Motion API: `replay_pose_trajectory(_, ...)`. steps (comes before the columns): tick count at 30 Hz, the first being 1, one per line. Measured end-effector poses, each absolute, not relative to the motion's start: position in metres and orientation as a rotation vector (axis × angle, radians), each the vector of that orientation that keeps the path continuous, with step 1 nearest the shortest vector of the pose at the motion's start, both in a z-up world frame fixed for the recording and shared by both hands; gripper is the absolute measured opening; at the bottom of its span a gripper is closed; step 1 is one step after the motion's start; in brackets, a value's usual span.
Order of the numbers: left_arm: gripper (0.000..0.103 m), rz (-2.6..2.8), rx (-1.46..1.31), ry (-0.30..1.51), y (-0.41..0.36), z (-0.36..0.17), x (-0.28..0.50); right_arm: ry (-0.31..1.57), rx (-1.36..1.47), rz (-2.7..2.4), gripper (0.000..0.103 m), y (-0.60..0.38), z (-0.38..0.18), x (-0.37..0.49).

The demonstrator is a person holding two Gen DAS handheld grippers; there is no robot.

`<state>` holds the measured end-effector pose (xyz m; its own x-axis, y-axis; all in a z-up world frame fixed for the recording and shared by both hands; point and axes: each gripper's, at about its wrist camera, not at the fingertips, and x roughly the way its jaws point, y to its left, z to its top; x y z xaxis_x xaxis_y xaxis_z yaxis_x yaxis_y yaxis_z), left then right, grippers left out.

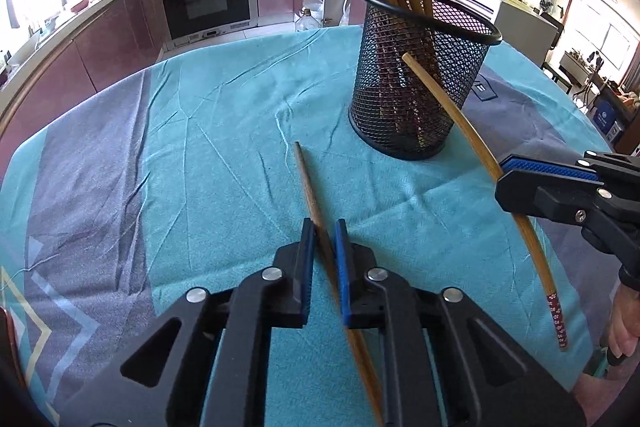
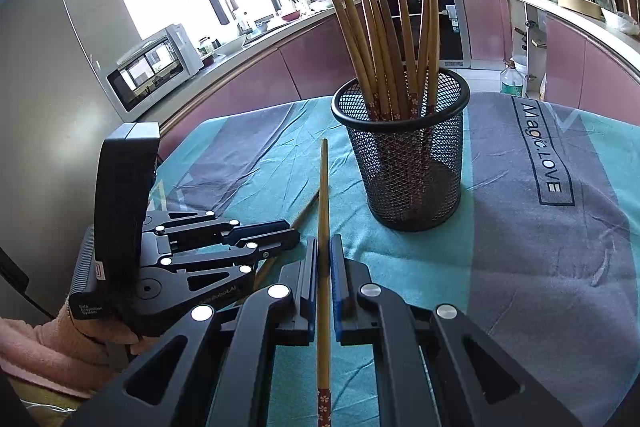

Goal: Organize utensils
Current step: 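Raise both held chopsticks upright and carry them over the mesh cup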

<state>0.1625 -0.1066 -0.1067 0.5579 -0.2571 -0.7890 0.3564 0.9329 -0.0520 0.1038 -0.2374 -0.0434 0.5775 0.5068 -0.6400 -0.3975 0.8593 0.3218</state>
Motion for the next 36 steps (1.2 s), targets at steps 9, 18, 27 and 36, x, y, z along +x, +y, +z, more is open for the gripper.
replay_pose_trajectory(9, 0.008, -0.395, 0.059, 0.901, -0.099, -0.097, 0.158, 0.770, 0.156, 0.526, 0.005, -0.243, -0.037, 0.101)
replay_pose_trajectory(18, 0.007, -0.496, -0.062, 0.854, -0.078, -0.065, 0.151, 0.731, 0.167, 0.519, 0.005, -0.249, -0.026, 0.096)
replay_pose_trajectory(27, 0.007, -0.561, -0.133, 0.789, -0.067, -0.035, 0.142, 0.689, 0.178, 0.513, 0.005, -0.257, -0.014, 0.092)
replay_pose_trajectory(36, 0.007, -0.571, -0.146, 0.740, -0.061, -0.017, 0.132, 0.649, 0.183, 0.508, 0.005, -0.263, -0.004, 0.088)
